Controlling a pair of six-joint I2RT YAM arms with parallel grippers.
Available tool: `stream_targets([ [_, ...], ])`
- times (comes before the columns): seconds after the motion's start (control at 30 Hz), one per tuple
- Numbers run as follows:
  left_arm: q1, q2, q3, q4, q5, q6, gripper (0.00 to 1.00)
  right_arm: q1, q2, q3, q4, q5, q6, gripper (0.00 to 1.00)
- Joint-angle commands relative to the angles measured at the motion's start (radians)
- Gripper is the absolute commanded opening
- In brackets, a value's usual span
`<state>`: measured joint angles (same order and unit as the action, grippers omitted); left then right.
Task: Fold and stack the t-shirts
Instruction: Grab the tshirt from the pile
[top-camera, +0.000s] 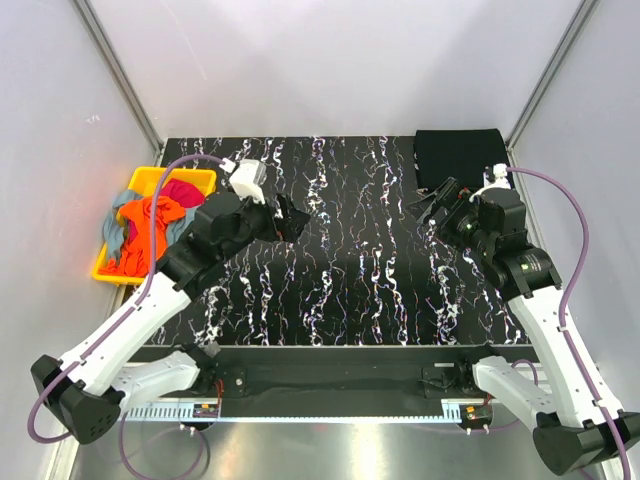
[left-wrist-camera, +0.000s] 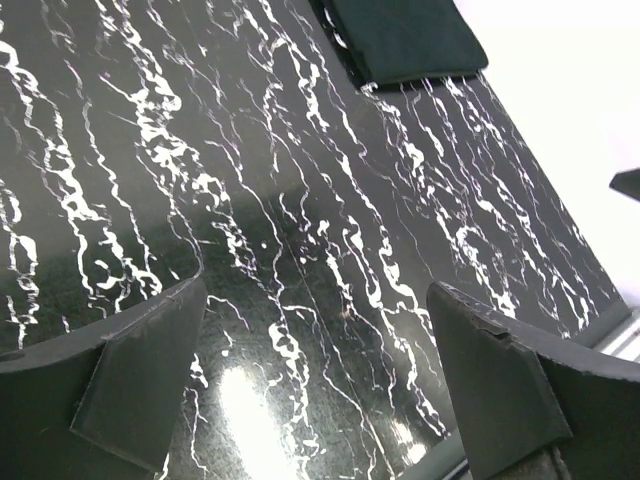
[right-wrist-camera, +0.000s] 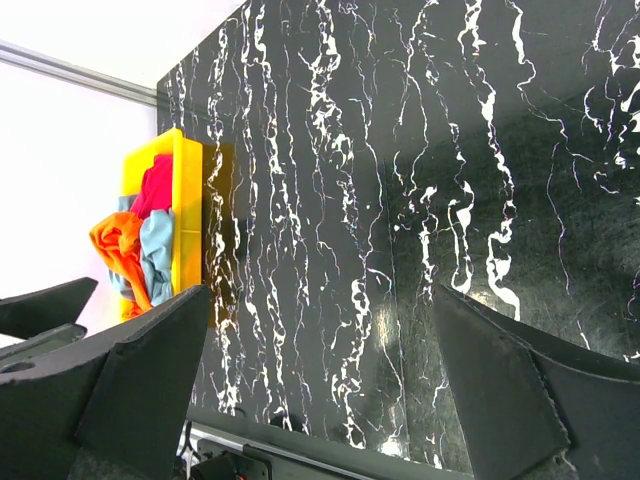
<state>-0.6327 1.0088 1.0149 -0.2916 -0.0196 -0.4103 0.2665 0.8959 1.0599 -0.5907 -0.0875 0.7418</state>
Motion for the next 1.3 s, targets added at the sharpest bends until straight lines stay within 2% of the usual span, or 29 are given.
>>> stream_targets([
  [0.0, 0.004, -0.016, 0.013, 0.042, -0.095, 0.019, 0.99, 0.005, -0.015, 0.025, 0.014, 0.038, 0.016, 1.00],
  [0.13, 0.013, 0.014, 0.033, 0.005, -0.226, 0.028, 0.99, 0.005, -0.029, 0.017, 0.014, 0.034, 0.037, 1.00],
  [0.23, 0.125, 0.059, 0.080, -0.049, -0.215, -0.027, 0.98, 0.005, -0.043, 0.011, 0.015, 0.015, 0.045, 1.00],
  [0.27, 0.207, 0.100, 0.121, -0.101, -0.209, -0.047, 0.97, 0.005, -0.048, 0.003, 0.015, 0.003, 0.051, 1.00],
  [0.33, 0.290, 0.149, 0.163, -0.155, -0.203, -0.076, 0.91, 0.005, -0.061, -0.003, 0.015, -0.012, 0.047, 1.00],
  [0.4, 0.390, 0.223, 0.211, -0.216, -0.247, -0.082, 0.88, 0.005, -0.072, -0.015, 0.017, -0.031, 0.034, 1.00],
  [0.43, 0.424, 0.246, 0.221, -0.228, -0.255, -0.078, 0.83, 0.007, -0.081, -0.018, 0.017, -0.035, 0.027, 1.00],
  [0.57, 0.620, 0.336, 0.257, -0.259, -0.358, -0.097, 0.78, 0.004, -0.100, -0.021, 0.023, -0.113, -0.033, 1.00],
  [0.67, 0.721, 0.384, 0.255, -0.258, -0.385, -0.116, 0.75, 0.005, -0.120, -0.020, 0.023, -0.130, -0.047, 1.00],
  [0.8, 0.800, 0.447, 0.245, -0.215, -0.419, -0.111, 0.70, 0.005, -0.140, -0.023, 0.046, -0.150, -0.039, 1.00],
  [0.9, 0.847, 0.497, 0.254, -0.185, -0.335, -0.119, 0.65, 0.005, -0.132, -0.029, 0.066, -0.196, -0.032, 1.00],
  [1.03, 0.851, 0.580, 0.307, -0.176, -0.344, -0.093, 0.69, 0.005, -0.118, -0.031, 0.068, -0.241, -0.032, 1.00],
  [1.1, 0.852, 0.652, 0.336, -0.176, -0.345, -0.065, 0.68, 0.005, -0.123, -0.037, 0.069, -0.241, -0.028, 1.00],
  [1.2, 0.855, 0.715, 0.387, -0.178, -0.313, -0.029, 0.46, 0.004, -0.129, -0.049, 0.072, -0.258, -0.028, 1.00],
  [1.23, 0.857, 0.720, 0.407, -0.179, -0.303, -0.022, 0.29, 0.005, -0.124, -0.052, 0.072, -0.276, -0.032, 1.00],
  [1.27, 0.855, 0.711, 0.413, -0.184, -0.298, -0.018, 0.22, 0.005, -0.123, -0.054, 0.071, -0.281, -0.032, 1.00],
])
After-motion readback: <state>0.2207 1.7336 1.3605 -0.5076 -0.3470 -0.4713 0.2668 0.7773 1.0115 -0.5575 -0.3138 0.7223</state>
